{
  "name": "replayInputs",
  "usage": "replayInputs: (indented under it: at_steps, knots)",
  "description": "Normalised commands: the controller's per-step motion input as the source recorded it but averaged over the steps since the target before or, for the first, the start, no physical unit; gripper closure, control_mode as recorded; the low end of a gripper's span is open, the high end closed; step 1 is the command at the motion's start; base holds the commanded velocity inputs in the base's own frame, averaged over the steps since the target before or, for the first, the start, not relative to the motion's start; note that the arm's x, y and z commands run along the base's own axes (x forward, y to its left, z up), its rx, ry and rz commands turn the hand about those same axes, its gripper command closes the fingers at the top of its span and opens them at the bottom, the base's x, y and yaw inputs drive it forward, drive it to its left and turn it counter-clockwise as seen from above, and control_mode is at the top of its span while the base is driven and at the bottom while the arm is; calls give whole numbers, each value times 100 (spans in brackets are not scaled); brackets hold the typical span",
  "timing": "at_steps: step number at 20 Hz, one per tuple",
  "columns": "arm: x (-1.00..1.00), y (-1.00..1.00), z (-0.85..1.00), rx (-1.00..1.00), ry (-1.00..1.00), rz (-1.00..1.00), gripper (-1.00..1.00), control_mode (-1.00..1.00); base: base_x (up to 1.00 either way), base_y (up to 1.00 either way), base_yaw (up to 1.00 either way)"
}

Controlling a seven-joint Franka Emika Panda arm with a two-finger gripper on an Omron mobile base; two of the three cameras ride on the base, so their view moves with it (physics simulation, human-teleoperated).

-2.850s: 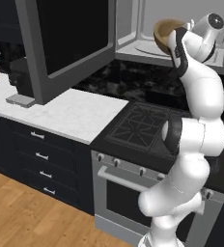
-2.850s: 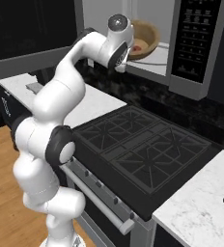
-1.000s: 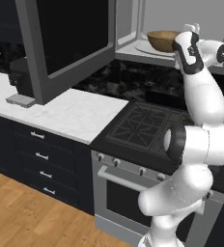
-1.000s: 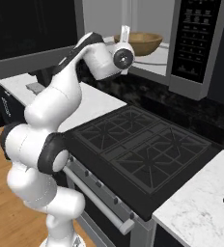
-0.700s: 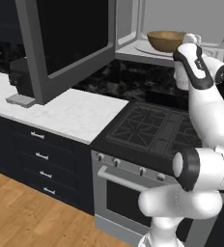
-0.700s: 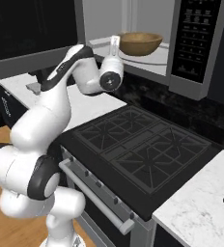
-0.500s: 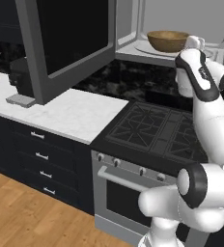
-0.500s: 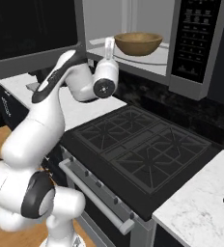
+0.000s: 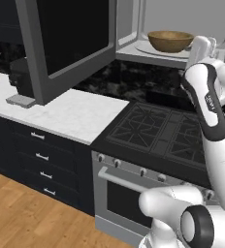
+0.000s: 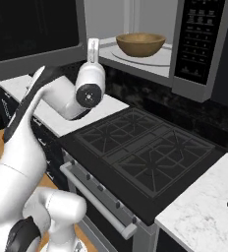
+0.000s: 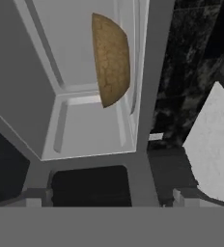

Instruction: Pick the tomato from the sink and place it in the bowl. Then pick the bowl and place it in the microwave. Then close the microwave door and press the start button.

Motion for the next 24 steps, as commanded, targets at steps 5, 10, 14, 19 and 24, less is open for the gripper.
replayInputs:
  at_steps: [5,10,14,19,24]
  knots:
    - [-100,40,15,-1,15,8,-100,-100,0,0,0]
    - [-97,71,-8,-8,-5,3,-100,-100,0,0,0]
    - [-97,87,-19,-8,-22,0,-100,-100,0,0,0]
    - [-51,93,-23,-2,-13,-11,-100,-100,0,0,0]
    - [-10,82,-37,0,-8,-24,-100,-100,0,0,0]
